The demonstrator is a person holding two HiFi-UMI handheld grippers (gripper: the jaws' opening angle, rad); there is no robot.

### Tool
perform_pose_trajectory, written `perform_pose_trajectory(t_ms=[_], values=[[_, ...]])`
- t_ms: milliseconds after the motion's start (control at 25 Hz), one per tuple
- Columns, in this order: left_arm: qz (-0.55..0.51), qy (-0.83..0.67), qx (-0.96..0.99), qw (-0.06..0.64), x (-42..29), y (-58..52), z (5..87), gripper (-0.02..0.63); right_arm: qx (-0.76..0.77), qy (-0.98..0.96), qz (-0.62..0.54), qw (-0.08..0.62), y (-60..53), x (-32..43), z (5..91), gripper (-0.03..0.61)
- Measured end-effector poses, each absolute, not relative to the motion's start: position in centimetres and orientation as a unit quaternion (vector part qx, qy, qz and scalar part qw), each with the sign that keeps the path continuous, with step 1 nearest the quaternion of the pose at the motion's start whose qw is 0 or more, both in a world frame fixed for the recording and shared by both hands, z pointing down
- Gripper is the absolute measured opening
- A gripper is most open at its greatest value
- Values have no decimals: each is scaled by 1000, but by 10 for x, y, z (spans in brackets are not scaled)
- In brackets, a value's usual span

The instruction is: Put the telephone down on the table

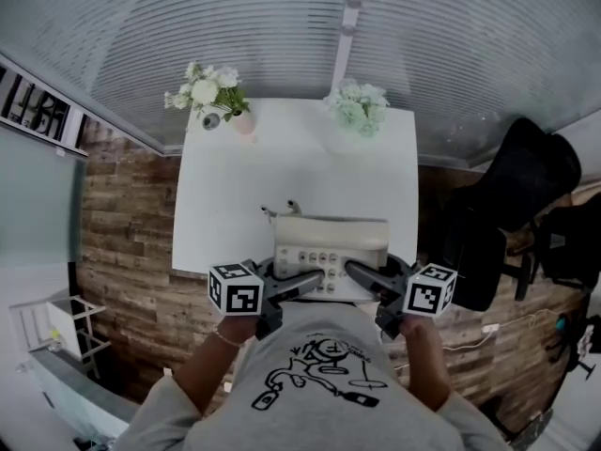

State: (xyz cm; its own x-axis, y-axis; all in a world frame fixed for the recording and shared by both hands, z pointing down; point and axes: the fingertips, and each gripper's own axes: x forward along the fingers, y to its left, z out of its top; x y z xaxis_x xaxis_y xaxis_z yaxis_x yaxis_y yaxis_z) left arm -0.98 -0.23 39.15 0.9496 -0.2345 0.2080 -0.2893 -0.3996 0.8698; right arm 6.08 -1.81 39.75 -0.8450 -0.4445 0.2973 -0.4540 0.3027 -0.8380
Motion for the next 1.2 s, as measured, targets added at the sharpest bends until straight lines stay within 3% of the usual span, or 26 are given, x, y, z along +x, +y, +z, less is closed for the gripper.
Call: perform_pose_trajectory(t_ms=[1200], values=[[16, -160, 809, 565, -7, -29, 475, 245, 276, -780, 559, 49, -45, 64, 479, 311]])
